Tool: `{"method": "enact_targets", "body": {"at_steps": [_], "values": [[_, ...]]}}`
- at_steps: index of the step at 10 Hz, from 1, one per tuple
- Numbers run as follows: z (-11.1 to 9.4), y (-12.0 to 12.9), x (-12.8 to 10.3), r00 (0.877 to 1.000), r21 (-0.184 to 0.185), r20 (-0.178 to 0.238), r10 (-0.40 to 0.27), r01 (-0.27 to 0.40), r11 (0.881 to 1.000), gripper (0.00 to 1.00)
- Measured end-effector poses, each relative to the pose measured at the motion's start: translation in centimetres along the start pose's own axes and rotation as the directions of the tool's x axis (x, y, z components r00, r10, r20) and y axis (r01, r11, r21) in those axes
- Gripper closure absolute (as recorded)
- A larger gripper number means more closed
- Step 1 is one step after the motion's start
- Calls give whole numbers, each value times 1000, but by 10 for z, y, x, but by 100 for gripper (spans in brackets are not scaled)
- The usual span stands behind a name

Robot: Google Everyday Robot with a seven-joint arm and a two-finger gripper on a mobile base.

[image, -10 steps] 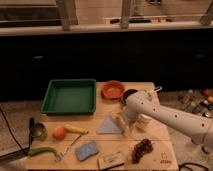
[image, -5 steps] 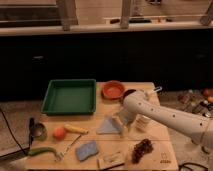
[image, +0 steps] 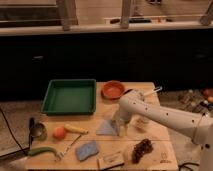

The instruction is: Place towel in tray

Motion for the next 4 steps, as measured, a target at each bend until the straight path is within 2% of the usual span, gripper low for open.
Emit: {"method": "enact_targets", "body": {"at_steps": [4], "values": [[-6,0,-1,1000,0,-4,-9,9,1000,95]]}}
